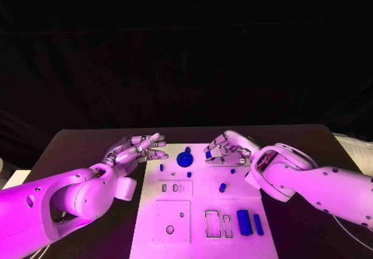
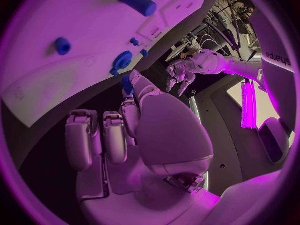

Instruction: Assemble the parts on the task board

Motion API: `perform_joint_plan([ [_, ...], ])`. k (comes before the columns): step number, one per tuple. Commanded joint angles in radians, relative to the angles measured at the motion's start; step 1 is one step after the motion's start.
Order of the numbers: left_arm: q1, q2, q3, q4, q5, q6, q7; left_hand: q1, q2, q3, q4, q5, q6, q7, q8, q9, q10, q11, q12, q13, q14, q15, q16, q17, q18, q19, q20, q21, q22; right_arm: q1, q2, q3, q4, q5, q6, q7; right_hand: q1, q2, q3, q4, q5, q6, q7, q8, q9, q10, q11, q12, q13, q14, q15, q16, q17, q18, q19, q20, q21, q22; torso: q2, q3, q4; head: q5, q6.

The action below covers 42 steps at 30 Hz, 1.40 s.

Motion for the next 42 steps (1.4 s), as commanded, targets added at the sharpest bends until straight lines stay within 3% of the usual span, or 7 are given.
perform_joint_plan([
  [1,0.001,0.005,0.0,-0.011,0.001,0.025,0.013,0.01,0.003,-0.001,-0.007,-0.005,0.004,0.005,-0.004,0.0,0.004,0.005,-0.003,-0.001,-0.006,0.001,-0.007,0.001,0.012,-0.002,0.001,-0.005,-0.001,-0.006,0.043,-0.006,0.006,-0.067,-0.006,-0.07,-0.006,0.009,0.01,0.003,-0.003,0.018,-0.023,0.02,0.016,0.012,-0.016,-0.003,-0.088,0.1,-0.004,0.007,0.245,-0.019,0.031,-0.005,0.003,0.107,-0.011,-0.0063,0.0049,0.013,-0.017],
  [6,0.001,0.01,0.0,-0.026,0.002,0.027,0.015,0.01,0.003,-0.001,-0.007,-0.005,0.004,0.005,-0.004,0.0,0.004,0.005,-0.003,-0.001,-0.006,0.001,-0.007,0.001,0.012,-0.002,0.001,-0.005,-0.001,-0.023,0.103,-0.019,0.002,-0.127,0.015,-0.105,-0.006,0.009,0.011,0.003,-0.005,0.017,-0.023,0.02,0.016,0.01,-0.016,-0.007,-0.091,0.1,-0.004,0.006,0.244,-0.018,0.03,-0.005,0.001,0.104,-0.016,-0.0124,0.0107,0.02,-0.037],
  [14,0.001,0.011,0.0,-0.034,0.009,0.027,0.016,0.01,0.004,-0.001,-0.007,-0.005,0.004,0.004,-0.004,0.0,0.005,0.004,-0.003,-0.001,-0.006,0.001,-0.007,0.002,0.012,-0.002,0.001,-0.005,-0.001,-0.054,0.162,-0.031,-0.014,-0.194,0.044,-0.132,-0.008,0.006,0.013,0.001,-0.008,0.013,-0.022,0.018,0.015,0.006,-0.015,-0.017,-0.096,0.099,-0.003,0.005,0.242,-0.017,0.028,-0.005,0.0,0.1,-0.02,-0.0187,0.0141,0.032,-0.058],
  [18,0.001,0.011,0.0,-0.033,0.01,0.027,0.016,0.01,0.004,-0.001,-0.007,-0.005,0.004,0.004,-0.004,0.0,0.005,0.004,-0.003,-0.001,-0.006,0.001,-0.007,0.002,0.012,-0.002,0.001,-0.005,-0.001,-0.07,0.185,-0.033,-0.02,-0.22,0.059,-0.145,-0.009,0.005,0.014,0.001,-0.009,0.011,-0.021,0.016,0.015,0.003,-0.014,-0.024,-0.101,0.099,-0.003,0.005,0.241,-0.017,0.027,-0.005,-0.001,0.099,-0.019,-0.0175,0.0117,0.038,-0.064],
  [28,0.001,0.011,0.0,-0.031,0.011,0.029,0.015,0.01,0.004,-0.001,-0.007,-0.005,0.005,0.004,-0.004,0.0,0.006,0.004,-0.003,-0.001,-0.006,0.001,-0.008,0.003,0.012,-0.002,0.001,-0.005,-0.002,-0.093,0.202,-0.036,-0.022,-0.263,0.112,-0.174,-0.019,-0.001,0.013,0.003,-0.015,0.009,-0.019,0.015,0.014,-0.001,-0.012,-0.032,-0.105,0.099,-0.001,0.004,0.24,-0.017,0.026,-0.004,-0.002,0.098,-0.018,-0.0145,0.0126,0.046,-0.074],
  [31,0.001,0.011,0.0,-0.03,0.011,0.029,0.015,0.01,0.004,-0.001,-0.007,-0.005,0.005,0.004,-0.004,0.0,0.006,0.004,-0.003,-0.001,-0.006,0.001,-0.008,0.003,0.012,-0.002,0.001,-0.005,-0.002,-0.096,0.203,-0.036,-0.025,-0.269,0.119,-0.181,-0.021,-0.001,0.013,0.003,-0.015,0.009,-0.019,0.015,0.014,-0.001,-0.012,-0.032,-0.105,0.099,-0.001,0.004,0.24,-0.017,0.026,-0.004,-0.002,0.098,-0.019,-0.0154,0.0102,0.051,-0.077],
  [42,0.001,0.011,0.001,-0.028,0.011,0.031,0.014,0.01,0.004,-0.001,-0.007,-0.005,0.005,0.004,-0.004,0.0,0.006,0.004,-0.003,-0.001,-0.006,0.001,-0.008,0.003,0.012,-0.002,0.001,-0.005,-0.002,-0.098,0.203,-0.036,-0.032,-0.296,0.135,-0.209,-0.024,-0.004,0.013,0.004,-0.016,0.008,-0.018,0.015,0.014,-0.002,-0.012,-0.035,-0.107,0.099,0.0,0.004,0.24,-0.017,0.026,-0.003,-0.002,0.098,-0.019,-0.0147,0.011,0.051,-0.078],
])
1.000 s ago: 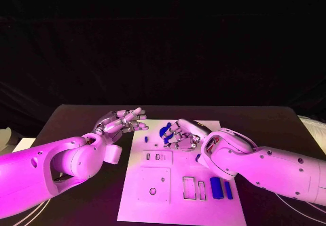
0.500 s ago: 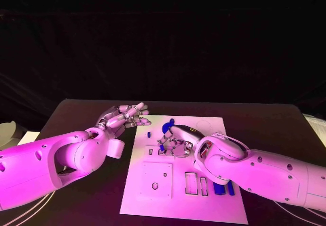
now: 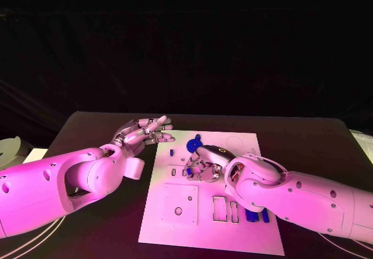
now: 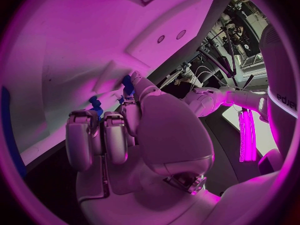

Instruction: Assemble the parts on the task board

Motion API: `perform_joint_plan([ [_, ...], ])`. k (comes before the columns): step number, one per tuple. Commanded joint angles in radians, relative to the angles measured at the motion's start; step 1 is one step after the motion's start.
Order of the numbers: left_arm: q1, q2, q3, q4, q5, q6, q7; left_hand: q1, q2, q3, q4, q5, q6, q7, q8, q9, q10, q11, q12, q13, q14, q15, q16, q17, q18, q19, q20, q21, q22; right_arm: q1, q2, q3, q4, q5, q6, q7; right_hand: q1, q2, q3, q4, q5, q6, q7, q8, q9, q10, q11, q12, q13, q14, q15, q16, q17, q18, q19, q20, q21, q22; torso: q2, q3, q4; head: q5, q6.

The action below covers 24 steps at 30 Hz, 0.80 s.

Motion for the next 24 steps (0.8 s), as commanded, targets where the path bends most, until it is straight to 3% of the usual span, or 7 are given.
perform_joint_plan([
  [1,0.001,0.001,0.001,0.003,0.003,0.022,0.012,0.009,0.004,-0.001,-0.007,-0.005,0.005,0.004,-0.005,0.0,0.006,0.004,-0.003,-0.001,-0.007,0.001,-0.003,0.002,0.012,-0.002,0.001,-0.005,-0.002,-0.002,0.0,-0.001,-0.003,-0.047,0.035,-0.031,-0.01,0.003,0.003,0.0,-0.001,0.012,-0.012,0.014,0.014,-0.003,-0.005,-0.007,-0.134,0.098,0.0,0.004,0.24,-0.016,0.026,-0.003,-0.003,0.096,0.0,0.0004,-0.0002,-0.001,0.0],
  [16,0.001,0.001,0.001,0.005,0.003,0.021,0.01,0.009,0.004,-0.001,-0.007,-0.005,0.005,0.004,-0.005,0.0,0.005,0.004,-0.004,-0.001,-0.007,0.001,-0.003,0.002,0.012,-0.002,0.001,-0.006,-0.002,-0.001,0.002,-0.001,-0.011,-0.082,0.066,-0.071,-0.037,-0.016,0.001,0.011,0.0,-0.003,-0.005,0.005,0.01,-0.025,0.0,-0.06,-0.166,0.097,0.003,-0.001,0.233,-0.015,0.022,0.0,-0.008,0.087,0.0,0.0004,-0.0008,-0.001,0.0],
  [19,0.001,0.001,0.001,0.005,0.003,0.021,0.009,0.009,0.004,-0.001,-0.007,-0.005,0.004,0.005,-0.006,0.0,0.005,0.005,-0.004,-0.001,-0.007,0.001,-0.004,0.003,0.012,-0.002,0.001,-0.006,-0.002,-0.001,0.001,-0.001,-0.011,-0.084,0.072,-0.074,-0.046,-0.028,0.001,0.016,0.007,-0.021,0.002,-0.005,0.005,-0.05,0.006,-0.116,-0.202,0.095,0.008,-0.005,0.226,-0.013,0.018,0.003,-0.013,0.078,0.0,0.0001,0.0002,-0.008,0.001],
  [24,0.001,0.001,0.001,0.004,0.003,0.022,0.009,0.009,0.004,-0.001,-0.007,-0.005,0.004,0.005,-0.006,0.0,0.005,0.005,-0.004,-0.001,-0.007,0.001,-0.004,0.003,0.012,-0.002,0.001,-0.006,-0.002,-0.001,0.005,-0.001,-0.008,-0.086,0.083,-0.078,-0.059,-0.045,-0.001,0.023,0.01,-0.037,0.01,-0.015,0.0,-0.064,0.012,-0.149,-0.224,0.094,0.013,-0.008,0.221,-0.011,0.014,0.008,-0.017,0.071,0.0,0.0006,-0.0012,-0.008,0.001],
])
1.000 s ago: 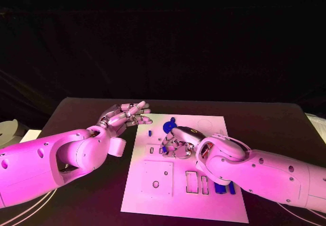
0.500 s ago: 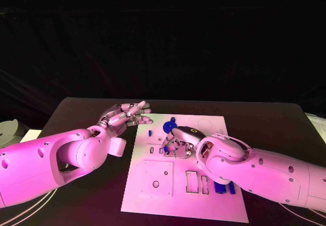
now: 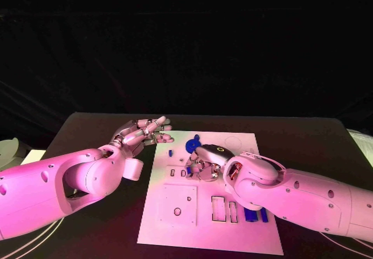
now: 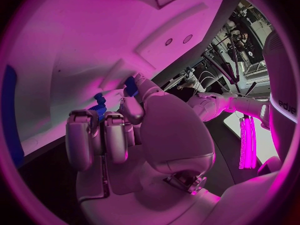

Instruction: Assemble the parts on the task board

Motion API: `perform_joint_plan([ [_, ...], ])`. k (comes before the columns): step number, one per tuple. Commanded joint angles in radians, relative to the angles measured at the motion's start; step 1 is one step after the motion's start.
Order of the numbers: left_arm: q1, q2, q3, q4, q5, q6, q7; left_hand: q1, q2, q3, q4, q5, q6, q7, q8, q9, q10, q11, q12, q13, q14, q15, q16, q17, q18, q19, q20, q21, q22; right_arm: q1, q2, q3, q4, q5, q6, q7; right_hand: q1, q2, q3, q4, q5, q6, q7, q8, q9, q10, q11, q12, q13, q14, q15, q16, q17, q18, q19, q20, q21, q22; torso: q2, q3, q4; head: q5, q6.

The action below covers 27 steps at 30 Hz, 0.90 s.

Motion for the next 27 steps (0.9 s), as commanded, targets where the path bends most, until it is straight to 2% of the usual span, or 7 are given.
perform_joint_plan([
  [1,0.001,0.002,0.0,0.002,0.002,0.02,0.009,0.009,0.004,-0.001,-0.007,-0.005,0.004,0.005,-0.006,0.0,0.005,0.005,-0.004,-0.001,-0.007,0.001,-0.004,0.001,0.012,-0.002,0.001,-0.006,-0.001,-0.005,0.001,-0.005,-0.004,-0.023,0.056,-0.038,0.001,-0.015,-0.002,0.004,0.002,-0.007,0.001,-0.005,-0.002,-0.01,0.001,-0.008,-0.005,0.094,0.006,-0.003,0.221,-0.011,0.014,0.008,-0.004,0.071,0.0,0.0004,-0.0005,0.0,-0.001],
  [11,0.001,0.0,0.0,0.003,0.002,0.02,0.009,0.009,0.004,-0.001,-0.007,-0.005,0.004,0.005,-0.006,0.0,0.005,0.005,-0.004,-0.001,-0.007,0.001,-0.004,0.001,0.012,-0.002,0.001,-0.006,-0.001,-0.005,0.006,-0.005,-0.001,-0.028,0.07,-0.052,-0.01,-0.029,-0.005,0.012,0.004,-0.015,0.005,-0.01,-0.004,-0.017,0.005,-0.029,-0.02,0.094,0.009,-0.004,0.219,-0.01,0.013,0.012,-0.006,0.068,0.001,-0.0006,-0.0008,-0.003,-0.001],
  [15,0.001,-0.001,0.0,0.003,0.002,0.02,0.009,0.009,0.004,-0.001,-0.007,-0.005,0.004,0.005,-0.006,0.0,0.005,0.005,-0.004,-0.001,-0.007,0.001,-0.004,0.001,0.012,-0.002,0.001,-0.006,-0.001,-0.005,0.007,-0.005,0.0,-0.028,0.069,-0.054,-0.012,-0.032,-0.007,0.014,0.004,-0.017,0.006,-0.012,-0.005,-0.018,0.006,-0.031,-0.022,0.094,0.01,-0.004,0.219,-0.01,0.012,0.012,-0.007,0.066,0.001,-0.0005,0.0012,-0.005,-0.001],
  [21,0.001,-0.001,0.0,0.004,0.002,0.021,0.008,0.009,0.004,-0.001,-0.007,-0.005,0.004,0.005,-0.006,0.0,0.005,0.005,-0.004,-0.001,-0.007,0.001,-0.004,0.001,0.012,-0.002,0.001,-0.006,-0.001,-0.005,0.009,-0.005,0.002,-0.03,0.045,-0.056,-0.027,-0.047,-0.016,0.023,0.002,-0.029,0.01,-0.018,-0.007,-0.016,0.01,-0.031,-0.024,0.094,0.013,-0.004,0.219,-0.01,0.012,0.015,-0.007,0.066,0.001,-0.0004,0.0013,-0.005,-0.001],
  [24,0.001,-0.001,0.0,0.004,0.002,0.022,0.008,0.009,0.004,-0.002,-0.007,-0.005,0.003,0.005,-0.006,-0.001,0.004,0.005,-0.005,-0.002,-0.007,0.001,-0.004,0.002,0.012,-0.002,0.001,-0.006,-0.001,-0.005,0.01,-0.005,0.004,-0.035,0.021,-0.06,-0.054,-0.061,-0.041,0.043,-0.03,-0.039,0.011,-0.022,-0.008,-0.015,0.013,-0.033,-0.028,0.094,0.016,-0.004,0.219,-0.01,0.012,0.019,-0.008,0.065,0.001,-0.0006,0.0008,-0.005,-0.001],
  [27,0.001,-0.001,0.0,0.004,0.002,0.022,0.007,0.009,0.004,-0.002,-0.007,-0.005,0.003,0.006,-0.007,-0.001,0.003,0.005,-0.006,-0.002,-0.007,0.002,-0.004,0.003,0.012,-0.002,0.001,-0.006,-0.002,-0.005,0.01,-0.005,0.005,-0.038,-0.005,-0.061,-0.067,-0.069,-0.062,0.056,-0.042,-0.043,0.011,-0.023,-0.007,-0.015,0.013,-0.034,-0.03,0.094,0.017,-0.005,0.218,-0.009,0.012,0.02,-0.01,0.063,0.001,-0.0005,0.0008,-0.005,-0.001],
])
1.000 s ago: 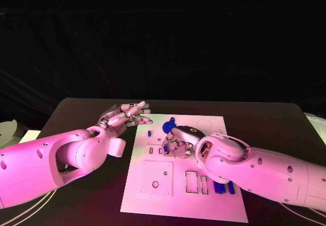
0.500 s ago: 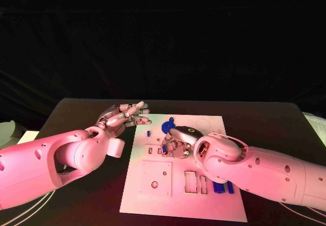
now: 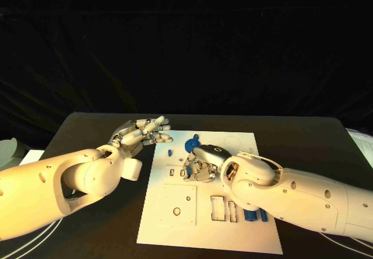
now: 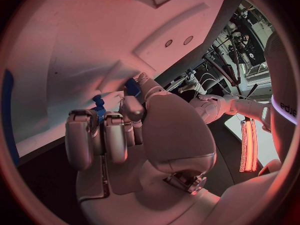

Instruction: Assemble the parts on the task board

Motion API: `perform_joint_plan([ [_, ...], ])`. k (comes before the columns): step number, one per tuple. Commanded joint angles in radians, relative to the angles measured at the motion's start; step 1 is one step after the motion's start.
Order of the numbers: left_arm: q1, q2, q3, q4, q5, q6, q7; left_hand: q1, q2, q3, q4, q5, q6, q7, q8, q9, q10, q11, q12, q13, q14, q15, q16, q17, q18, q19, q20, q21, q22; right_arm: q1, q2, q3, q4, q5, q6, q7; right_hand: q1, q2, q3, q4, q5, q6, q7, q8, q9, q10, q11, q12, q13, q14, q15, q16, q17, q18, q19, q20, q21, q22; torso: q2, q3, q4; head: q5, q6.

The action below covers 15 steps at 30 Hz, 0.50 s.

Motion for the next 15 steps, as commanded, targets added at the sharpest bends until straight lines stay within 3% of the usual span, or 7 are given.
perform_joint_plan([
  [1,0.001,0.001,0.001,0.003,0.002,0.021,0.008,0.009,0.004,0.001,-0.004,-0.005,0.003,0.006,-0.007,-0.001,0.003,0.005,-0.006,-0.001,-0.007,0.002,-0.004,0.001,0.012,-0.002,0.001,-0.006,-0.001,-0.005,0.0,-0.004,-0.001,-0.018,-0.024,-0.027,-0.013,-0.002,-0.019,0.007,-0.006,-0.009,0.001,-0.005,0.0,-0.001,0.01,-0.008,-0.002,0.094,0.01,-0.005,0.218,-0.01,0.013,0.007,-0.006,0.063,0.0,0.0,-0.0003,-0.001,0.001],
  [7,0.001,0.001,0.001,0.002,0.002,0.023,0.008,0.009,0.004,0.001,-0.004,-0.005,0.003,0.006,-0.007,-0.001,0.003,0.005,-0.006,-0.001,-0.007,0.002,-0.004,0.001,0.012,-0.002,0.001,-0.006,-0.001,-0.008,-0.003,-0.004,0.015,-0.017,-0.117,-0.015,-0.018,-0.006,-0.042,0.02,-0.008,-0.019,0.003,-0.007,-0.001,-0.007,0.012,-0.017,-0.009,0.092,0.011,-0.011,0.21,-0.007,0.008,0.008,-0.013,0.051,-0.001,0.0007,-0.0008,-0.002,0.003],
  [15,0.001,0.001,0.001,0.001,0.002,0.023,0.008,0.009,0.004,0.001,-0.005,-0.005,0.002,0.006,-0.007,-0.001,0.003,0.006,-0.006,-0.001,-0.008,0.002,-0.005,0.001,0.012,-0.003,0.001,-0.006,-0.002,-0.01,-0.011,-0.004,0.019,-0.02,-0.153,-0.011,0.023,0.018,-0.043,0.016,0.028,-0.013,0.002,-0.001,0.002,-0.002,0.01,-0.003,-0.003,0.092,0.01,-0.012,0.209,-0.007,0.009,0.007,-0.013,0.053,0.0,-0.0001,0.0003,-0.003,0.003],
])
